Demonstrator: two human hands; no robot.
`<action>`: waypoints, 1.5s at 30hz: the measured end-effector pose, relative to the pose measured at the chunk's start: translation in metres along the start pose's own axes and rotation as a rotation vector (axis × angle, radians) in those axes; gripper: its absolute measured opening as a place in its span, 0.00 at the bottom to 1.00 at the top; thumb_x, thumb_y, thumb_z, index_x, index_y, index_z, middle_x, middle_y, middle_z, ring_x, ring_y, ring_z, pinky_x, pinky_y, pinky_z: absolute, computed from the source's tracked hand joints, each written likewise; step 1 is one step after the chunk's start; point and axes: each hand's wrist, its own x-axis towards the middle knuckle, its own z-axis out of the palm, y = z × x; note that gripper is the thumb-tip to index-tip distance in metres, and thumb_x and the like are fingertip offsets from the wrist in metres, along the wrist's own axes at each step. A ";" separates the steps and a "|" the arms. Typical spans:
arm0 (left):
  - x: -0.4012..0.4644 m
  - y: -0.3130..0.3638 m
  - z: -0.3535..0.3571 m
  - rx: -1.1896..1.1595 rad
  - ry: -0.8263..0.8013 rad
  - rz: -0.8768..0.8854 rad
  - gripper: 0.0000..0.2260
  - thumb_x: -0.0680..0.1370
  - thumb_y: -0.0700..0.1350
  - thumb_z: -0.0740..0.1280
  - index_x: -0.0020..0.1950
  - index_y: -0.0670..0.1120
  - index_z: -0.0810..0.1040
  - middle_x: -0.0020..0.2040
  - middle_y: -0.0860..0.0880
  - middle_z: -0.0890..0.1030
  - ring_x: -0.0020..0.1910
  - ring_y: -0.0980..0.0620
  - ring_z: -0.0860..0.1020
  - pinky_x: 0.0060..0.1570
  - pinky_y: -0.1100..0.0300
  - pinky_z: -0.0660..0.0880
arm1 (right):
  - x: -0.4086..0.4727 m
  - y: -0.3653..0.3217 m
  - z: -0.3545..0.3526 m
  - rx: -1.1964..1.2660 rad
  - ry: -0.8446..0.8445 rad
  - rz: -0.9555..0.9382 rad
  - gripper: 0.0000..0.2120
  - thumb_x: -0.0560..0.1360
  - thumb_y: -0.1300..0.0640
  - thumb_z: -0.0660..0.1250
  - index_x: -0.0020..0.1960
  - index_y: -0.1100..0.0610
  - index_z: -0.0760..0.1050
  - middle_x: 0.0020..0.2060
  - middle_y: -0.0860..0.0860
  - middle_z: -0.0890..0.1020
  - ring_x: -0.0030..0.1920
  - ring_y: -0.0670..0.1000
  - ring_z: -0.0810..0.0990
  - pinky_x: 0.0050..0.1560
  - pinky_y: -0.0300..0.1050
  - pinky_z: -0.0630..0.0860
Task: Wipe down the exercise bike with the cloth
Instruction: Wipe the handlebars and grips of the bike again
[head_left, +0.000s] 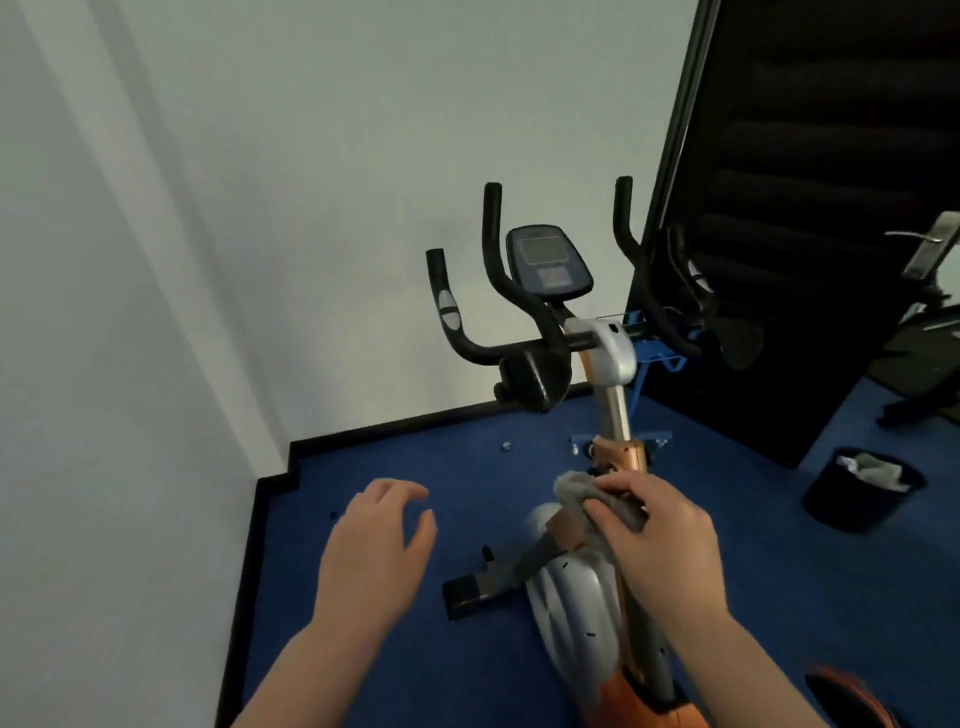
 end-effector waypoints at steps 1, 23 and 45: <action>0.020 0.004 0.006 -0.010 -0.009 0.016 0.09 0.77 0.50 0.62 0.56 0.54 0.76 0.55 0.61 0.74 0.54 0.60 0.72 0.49 0.65 0.66 | 0.016 0.005 0.005 0.004 0.001 -0.002 0.09 0.70 0.54 0.73 0.48 0.43 0.79 0.41 0.35 0.80 0.43 0.37 0.79 0.40 0.33 0.74; 0.202 0.017 0.111 -0.703 -0.284 -0.045 0.14 0.81 0.50 0.54 0.63 0.52 0.75 0.58 0.57 0.79 0.57 0.63 0.75 0.58 0.64 0.71 | 0.181 -0.003 0.137 0.217 0.028 0.061 0.08 0.74 0.60 0.68 0.52 0.54 0.80 0.48 0.45 0.82 0.49 0.42 0.80 0.50 0.37 0.77; 0.208 0.019 0.125 -0.638 -0.299 0.054 0.14 0.81 0.53 0.51 0.64 0.60 0.70 0.55 0.59 0.78 0.57 0.59 0.74 0.58 0.51 0.73 | 0.231 0.001 0.095 -0.528 -0.294 -0.659 0.10 0.69 0.67 0.70 0.49 0.59 0.83 0.45 0.55 0.84 0.45 0.57 0.80 0.41 0.53 0.78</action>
